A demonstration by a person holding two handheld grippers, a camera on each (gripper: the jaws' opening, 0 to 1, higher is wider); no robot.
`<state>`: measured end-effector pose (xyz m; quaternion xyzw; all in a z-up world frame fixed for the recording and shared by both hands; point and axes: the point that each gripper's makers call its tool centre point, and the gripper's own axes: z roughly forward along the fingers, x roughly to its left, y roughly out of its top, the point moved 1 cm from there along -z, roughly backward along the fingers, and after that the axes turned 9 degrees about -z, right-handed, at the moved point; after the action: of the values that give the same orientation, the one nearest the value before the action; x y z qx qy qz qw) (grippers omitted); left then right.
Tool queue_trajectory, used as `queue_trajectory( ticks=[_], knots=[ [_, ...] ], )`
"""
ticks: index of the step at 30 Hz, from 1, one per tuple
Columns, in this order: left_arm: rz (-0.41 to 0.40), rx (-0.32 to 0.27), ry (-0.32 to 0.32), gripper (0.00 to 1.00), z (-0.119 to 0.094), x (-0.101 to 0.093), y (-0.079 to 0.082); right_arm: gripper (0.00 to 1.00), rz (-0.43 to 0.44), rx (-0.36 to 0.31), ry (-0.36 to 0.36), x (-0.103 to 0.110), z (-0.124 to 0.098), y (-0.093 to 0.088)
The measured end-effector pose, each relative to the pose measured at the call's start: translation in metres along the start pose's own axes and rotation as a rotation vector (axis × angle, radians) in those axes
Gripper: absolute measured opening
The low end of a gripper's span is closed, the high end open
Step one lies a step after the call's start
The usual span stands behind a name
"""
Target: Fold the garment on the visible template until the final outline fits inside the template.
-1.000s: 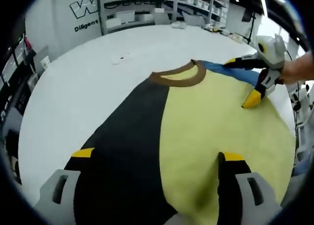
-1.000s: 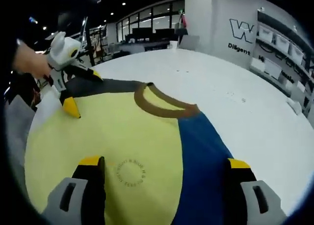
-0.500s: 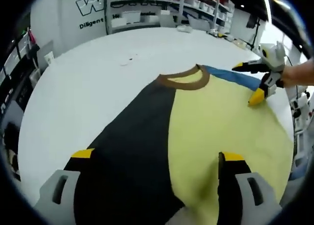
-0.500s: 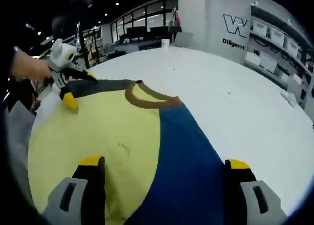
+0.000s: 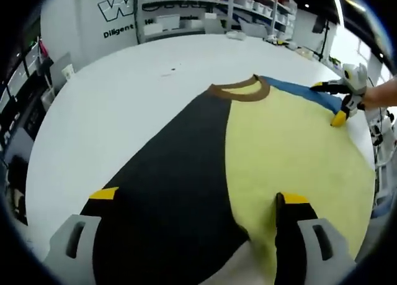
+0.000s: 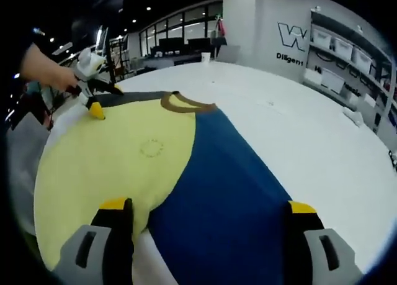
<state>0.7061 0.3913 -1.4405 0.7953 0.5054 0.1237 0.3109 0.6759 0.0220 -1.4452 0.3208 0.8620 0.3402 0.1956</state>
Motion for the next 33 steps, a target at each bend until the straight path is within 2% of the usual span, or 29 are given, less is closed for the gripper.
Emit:
queue_trajectory(
  ticks=[1, 2, 3, 4, 5, 7, 8, 10, 11, 12, 13, 14, 15, 17, 18, 21, 22, 24, 25, 27, 29, 33],
  knots=[
    [-0.003, 0.003, -0.002, 0.99, -0.001, 0.000, 0.001, 1.00, 0.003, 0.025, 0.005, 0.000, -0.002, -0.002],
    [-0.035, 0.019, 0.003, 0.99, -0.005, 0.001, 0.000, 1.00, 0.009, 0.007, -0.004, -0.001, -0.007, 0.001],
    [-0.047, 0.006, 0.006, 0.99, -0.008, 0.002, 0.003, 1.00, 0.022, -0.024, -0.009, 0.000, -0.010, 0.005],
    [-0.034, -0.033, 0.004, 0.99, -0.013, 0.000, 0.010, 1.00, 0.020, -0.024, -0.005, 0.003, -0.013, 0.005],
    [-0.028, -0.034, 0.002, 0.99, -0.015, -0.002, 0.011, 1.00, 0.016, -0.029, 0.007, 0.012, -0.015, 0.007],
    [-0.006, -0.038, -0.010, 0.99, -0.018, -0.010, 0.012, 1.00, -0.063, -0.038, 0.062, 0.036, -0.016, 0.012],
    [0.008, -0.038, -0.016, 0.99, -0.021, -0.015, 0.013, 1.00, -0.072, -0.049, 0.073, 0.043, -0.016, 0.014],
    [0.071, -0.064, -0.059, 0.99, -0.025, -0.038, 0.022, 1.00, -0.098, -0.043, 0.103, 0.057, -0.012, 0.012],
    [0.097, -0.088, -0.108, 0.99, -0.027, -0.062, 0.026, 1.00, -0.107, -0.037, 0.106, 0.060, -0.011, 0.010],
    [0.137, -0.085, -0.151, 0.99, -0.027, -0.080, 0.026, 1.00, -0.080, -0.040, 0.113, 0.061, -0.010, 0.009],
    [0.208, -0.092, -0.201, 0.99, -0.028, -0.108, 0.026, 1.00, -0.065, -0.042, 0.119, 0.062, -0.010, 0.010],
    [0.234, -0.087, -0.226, 0.99, -0.027, -0.124, 0.023, 1.00, -0.027, -0.061, 0.112, 0.060, -0.010, 0.011],
    [0.249, -0.086, -0.280, 0.99, -0.027, -0.149, 0.020, 1.00, -0.016, -0.062, 0.114, 0.060, -0.011, 0.011],
    [0.260, -0.086, -0.325, 0.99, -0.023, -0.175, 0.016, 1.00, 0.033, -0.081, 0.131, 0.059, -0.012, 0.014],
    [0.263, -0.082, -0.333, 0.98, -0.021, -0.182, 0.014, 1.00, 0.052, -0.097, 0.138, 0.059, -0.014, 0.017],
    [0.271, -0.051, -0.371, 0.96, -0.015, -0.203, 0.000, 0.99, 0.073, -0.110, 0.090, 0.045, -0.016, 0.019],
    [0.302, -0.043, -0.386, 0.96, -0.013, -0.210, -0.006, 0.98, 0.083, -0.115, 0.067, 0.039, -0.016, 0.019],
    [0.323, -0.044, -0.406, 0.92, -0.012, -0.220, -0.010, 0.93, 0.094, -0.108, 0.020, 0.027, -0.018, 0.016],
    [0.341, -0.048, -0.420, 0.91, -0.012, -0.225, -0.012, 0.91, 0.126, -0.113, -0.006, 0.020, -0.018, 0.015],
    [0.367, -0.047, -0.439, 0.87, -0.013, -0.234, -0.016, 0.78, 0.163, -0.104, -0.036, 0.012, -0.020, 0.012],
    [0.384, -0.035, -0.456, 0.84, -0.014, -0.240, -0.021, 0.67, 0.236, -0.104, -0.012, 0.015, -0.021, 0.011],
    [0.412, 0.010, -0.523, 0.81, -0.021, -0.255, -0.038, 0.51, 0.242, -0.098, 0.009, 0.020, -0.020, 0.010]
  ],
)
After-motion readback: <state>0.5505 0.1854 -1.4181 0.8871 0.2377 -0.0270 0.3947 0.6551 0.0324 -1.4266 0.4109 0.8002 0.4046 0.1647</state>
